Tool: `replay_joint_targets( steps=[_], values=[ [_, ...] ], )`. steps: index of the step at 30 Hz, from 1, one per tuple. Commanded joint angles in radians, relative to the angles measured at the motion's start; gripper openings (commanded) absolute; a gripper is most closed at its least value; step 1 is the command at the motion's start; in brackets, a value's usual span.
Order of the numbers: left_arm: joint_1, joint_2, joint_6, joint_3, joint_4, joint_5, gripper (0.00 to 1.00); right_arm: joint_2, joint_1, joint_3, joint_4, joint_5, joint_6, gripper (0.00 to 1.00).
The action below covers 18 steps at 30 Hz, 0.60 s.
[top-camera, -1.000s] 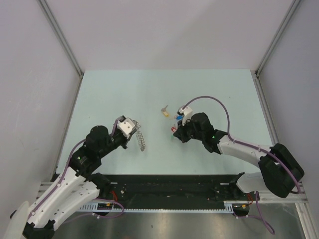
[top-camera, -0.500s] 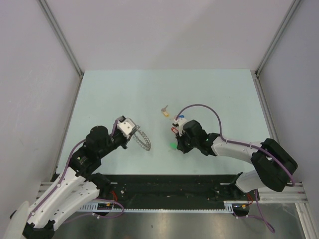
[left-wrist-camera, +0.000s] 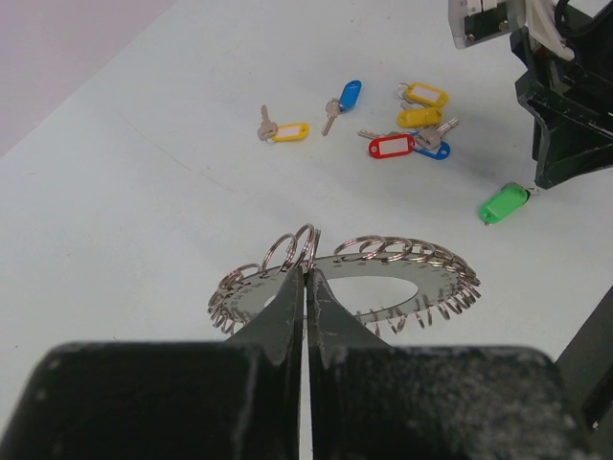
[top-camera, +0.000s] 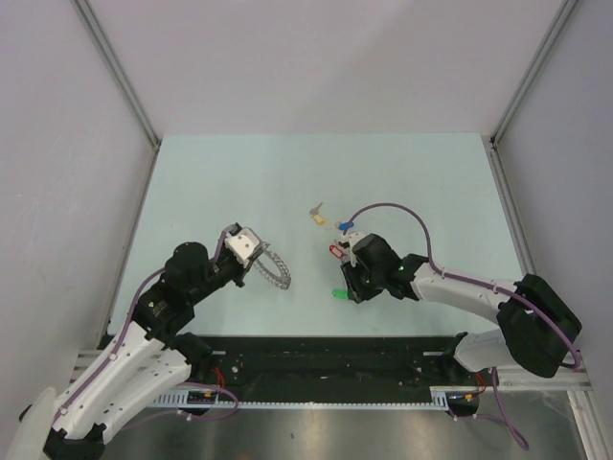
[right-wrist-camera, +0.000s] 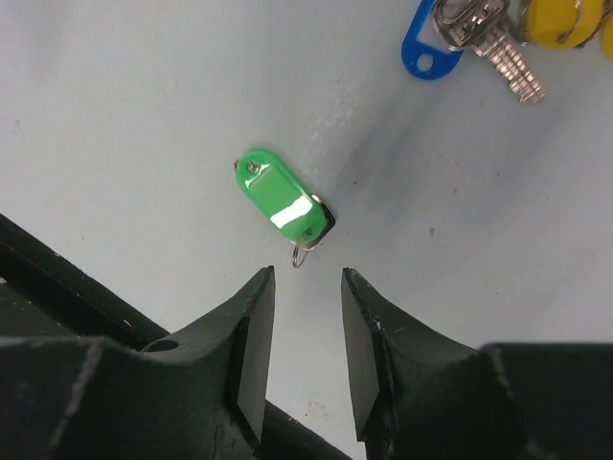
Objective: Put the keys on the keyring
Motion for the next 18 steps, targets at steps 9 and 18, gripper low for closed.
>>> replay_joint_targets(
  steps=[9, 18],
  values=[
    [0.003, -0.003, -0.016, 0.009, 0.052, 0.022, 0.01, 0.094, 0.002, 0.215, -0.209, 0.022, 0.014, 0.39],
    [0.003, 0.001, -0.016, 0.010, 0.049, 0.025, 0.01, 0.215, 0.037, 0.286, -0.278, 0.055, 0.026, 0.36]
  ],
)
